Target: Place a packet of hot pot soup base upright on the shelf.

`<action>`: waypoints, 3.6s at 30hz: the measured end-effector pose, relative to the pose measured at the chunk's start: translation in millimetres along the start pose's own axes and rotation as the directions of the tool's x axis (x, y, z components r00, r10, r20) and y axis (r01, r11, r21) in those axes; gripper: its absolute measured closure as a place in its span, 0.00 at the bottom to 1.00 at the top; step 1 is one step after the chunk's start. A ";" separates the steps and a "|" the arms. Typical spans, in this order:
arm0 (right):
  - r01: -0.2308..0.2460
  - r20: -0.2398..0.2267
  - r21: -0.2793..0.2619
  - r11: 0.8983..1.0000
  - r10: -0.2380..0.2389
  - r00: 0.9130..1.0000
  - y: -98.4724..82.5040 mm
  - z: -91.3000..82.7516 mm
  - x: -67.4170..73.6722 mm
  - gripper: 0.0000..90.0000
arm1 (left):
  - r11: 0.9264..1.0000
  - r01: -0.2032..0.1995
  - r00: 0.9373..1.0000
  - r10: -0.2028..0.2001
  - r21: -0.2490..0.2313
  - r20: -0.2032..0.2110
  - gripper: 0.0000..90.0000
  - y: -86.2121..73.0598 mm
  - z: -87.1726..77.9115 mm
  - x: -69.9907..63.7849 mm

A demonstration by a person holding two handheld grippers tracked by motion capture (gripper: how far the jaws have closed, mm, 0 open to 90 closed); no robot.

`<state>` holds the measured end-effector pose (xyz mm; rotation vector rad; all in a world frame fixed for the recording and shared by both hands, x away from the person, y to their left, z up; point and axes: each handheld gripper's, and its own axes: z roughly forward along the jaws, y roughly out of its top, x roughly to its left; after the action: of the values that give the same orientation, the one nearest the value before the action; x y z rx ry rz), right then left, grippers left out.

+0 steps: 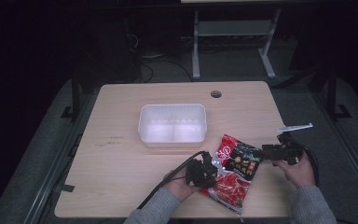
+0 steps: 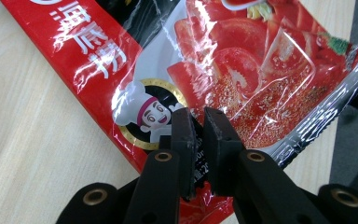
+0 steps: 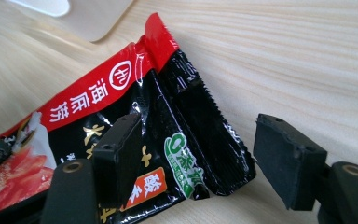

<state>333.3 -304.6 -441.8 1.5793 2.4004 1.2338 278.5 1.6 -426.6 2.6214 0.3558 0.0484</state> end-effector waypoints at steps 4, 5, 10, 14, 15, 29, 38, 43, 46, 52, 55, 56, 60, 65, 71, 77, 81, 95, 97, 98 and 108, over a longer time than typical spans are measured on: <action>-0.030 0.002 0.004 1.000 0.030 1.000 -4.5 0.7 -6.2 0.36 | 1.000 -0.007 1.000 0.007 0.013 0.002 0.92 0.7 1.5 0.3; -0.033 0.000 0.007 0.999 0.033 0.999 -5.5 1.2 -7.0 0.36 | 1.000 -0.005 1.000 0.005 0.015 0.001 0.92 0.7 2.1 0.4; -0.027 0.005 0.030 0.999 0.027 1.000 -7.5 5.5 -5.6 0.37 | 1.000 -0.005 1.000 0.005 0.014 -0.005 0.91 1.0 3.7 -0.2; -0.026 0.000 0.041 0.999 0.026 1.000 -7.3 10.2 -2.8 0.42 | 1.000 -0.018 1.000 0.018 0.020 -0.023 0.91 1.4 3.8 -3.0; -0.025 0.001 0.050 0.998 0.025 1.000 -7.3 11.9 -2.0 0.43 | 1.000 -0.014 1.000 0.014 0.020 -0.017 0.91 1.5 4.0 -2.1; -0.039 0.006 0.077 0.996 0.039 0.999 -11.4 18.5 -2.3 0.55 | 1.000 -0.008 1.000 0.009 0.025 -0.022 0.89 1.7 5.9 -1.4; -0.068 -0.041 0.068 0.995 0.071 0.997 -14.6 17.8 -1.0 0.81 | 1.000 -0.006 0.998 0.007 0.017 -0.063 0.79 0.9 5.2 -1.4; -0.063 -0.058 0.043 0.997 0.065 0.996 -14.7 14.7 -1.5 0.90 | 0.999 0.040 0.999 -0.040 -0.017 -0.022 0.62 0.1 3.3 4.0; -0.058 -0.077 0.023 0.998 0.060 0.995 -13.5 10.5 -0.8 0.93 | 0.997 0.070 0.997 -0.070 -0.030 -0.014 0.54 -1.0 2.5 8.1; -0.030 -0.100 -0.015 0.999 0.029 0.995 -6.7 -0.7 7.9 0.95 | 0.991 0.122 0.992 -0.123 -0.049 -0.036 0.37 -7.9 0.4 16.0; -0.015 -0.112 -0.038 0.999 0.011 0.994 -5.0 -7.6 13.0 0.95 | 0.986 0.159 0.987 -0.159 -0.049 -0.009 0.33 -10.7 1.2 22.3; -0.007 -0.115 -0.046 0.999 0.002 0.993 -4.7 -10.0 14.7 0.95 | 0.984 0.172 0.985 -0.172 -0.052 0.004 0.31 -11.5 2.0 24.2; 0.037 -0.138 -0.084 0.996 -0.049 0.989 0.8 -23.0 28.4 0.96 | 0.979 0.199 0.979 -0.195 -0.054 0.063 0.28 -12.8 5.0 28.2; 0.078 -0.148 -0.103 0.992 -0.093 0.985 7.3 -30.3 40.3 0.96 | 0.970 0.234 0.969 -0.228 -0.068 0.094 0.28 -13.7 5.4 36.1; 0.116 -0.188 -0.142 0.983 -0.142 0.972 9.7 -41.1 50.9 0.96 | 0.957 0.277 0.944 -0.254 -0.087 0.210 0.28 -13.0 8.7 44.7; 0.148 -0.223 -0.176 0.973 -0.186 0.957 13.9 -46.7 63.7 0.96 | 0.953 0.277 0.930 -0.234 -0.122 0.283 0.35 -10.5 6.4 44.5; 0.175 -0.221 -0.188 0.966 -0.215 0.951 15.7 -48.7 70.7 0.96 | 0.954 0.275 0.932 -0.233 -0.123 0.278 0.46 -10.8 1.6 44.6; 0.113 -0.277 -0.252 0.961 -0.184 0.943 11.9 -43.5 56.4 0.68 | 0.960 0.234 0.944 -0.185 -0.157 0.274 0.81 -15.1 -9.6 44.6; 0.119 -0.285 -0.240 0.963 -0.188 0.940 11.6 -39.1 55.6 0.57 | 0.958 0.237 0.943 -0.188 -0.159 0.274 0.81 -15.2 -8.9 44.6; 0.121 -0.296 -0.232 0.965 -0.188 0.936 11.0 -35.9 54.8 0.54 | 0.958 0.238 0.944 -0.190 -0.159 0.271 0.81 -15.2 -8.9 44.2; 0.140 -0.359 -0.148 0.979 -0.185 0.915 7.0 -7.7 56.8 0.48 | 0.963 0.216 0.952 -0.170 -0.161 0.256 0.81 -13.9 -11.0 40.7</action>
<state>307.7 -263.7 -410.2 1.1692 2.5401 1.7360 313.3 29.1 -424.8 2.3608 0.4955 -0.2862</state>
